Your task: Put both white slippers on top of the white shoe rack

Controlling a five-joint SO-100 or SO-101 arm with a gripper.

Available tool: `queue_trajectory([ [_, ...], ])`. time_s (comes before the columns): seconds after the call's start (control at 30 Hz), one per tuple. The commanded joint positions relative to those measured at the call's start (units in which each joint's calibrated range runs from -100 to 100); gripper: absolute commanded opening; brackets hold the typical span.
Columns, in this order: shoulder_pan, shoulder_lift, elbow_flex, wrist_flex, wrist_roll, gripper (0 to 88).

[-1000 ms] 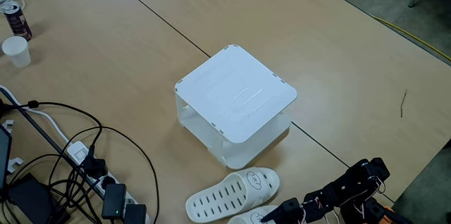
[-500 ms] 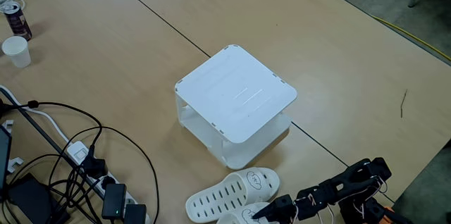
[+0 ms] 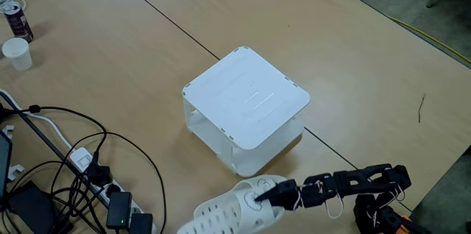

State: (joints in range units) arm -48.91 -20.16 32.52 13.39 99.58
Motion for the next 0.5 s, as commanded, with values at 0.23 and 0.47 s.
queue_trajectory([
  [0.23,5.1,-4.9,-21.4,12.1,0.4,0.8],
  [0.47,12.0,-4.8,-28.4,17.4,0.4,0.8],
])
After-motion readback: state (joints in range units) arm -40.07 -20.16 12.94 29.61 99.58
